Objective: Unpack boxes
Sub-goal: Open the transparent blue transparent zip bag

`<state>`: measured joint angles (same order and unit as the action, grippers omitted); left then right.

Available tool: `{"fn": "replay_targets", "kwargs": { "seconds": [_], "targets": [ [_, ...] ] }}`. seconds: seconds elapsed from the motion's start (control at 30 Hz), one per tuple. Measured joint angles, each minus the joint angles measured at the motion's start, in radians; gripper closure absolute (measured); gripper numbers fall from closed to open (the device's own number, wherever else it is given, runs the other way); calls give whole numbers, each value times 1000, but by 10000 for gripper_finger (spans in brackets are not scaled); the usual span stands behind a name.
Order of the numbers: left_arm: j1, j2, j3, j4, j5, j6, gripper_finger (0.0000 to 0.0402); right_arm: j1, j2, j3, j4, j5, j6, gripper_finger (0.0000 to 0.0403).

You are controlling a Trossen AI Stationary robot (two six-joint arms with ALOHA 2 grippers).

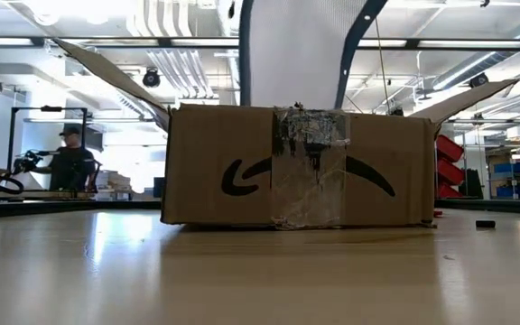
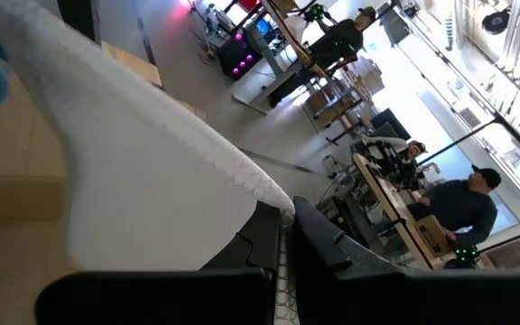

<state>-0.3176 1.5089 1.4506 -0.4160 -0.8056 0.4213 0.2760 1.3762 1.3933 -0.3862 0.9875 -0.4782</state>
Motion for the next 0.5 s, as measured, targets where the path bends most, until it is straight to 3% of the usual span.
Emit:
{"fn": "replay_targets", "kwargs": {
  "seconds": [0.23, 0.5],
  "targets": [
    [0, 0, 0, -20, 0, -30, 270, -4, 0, 0, -9, 0, 9, 403],
    [0, 0, 0, -24, 0, -31, 317, -15, 0, 0, -63, -1, 46, 403]
  ]
}}
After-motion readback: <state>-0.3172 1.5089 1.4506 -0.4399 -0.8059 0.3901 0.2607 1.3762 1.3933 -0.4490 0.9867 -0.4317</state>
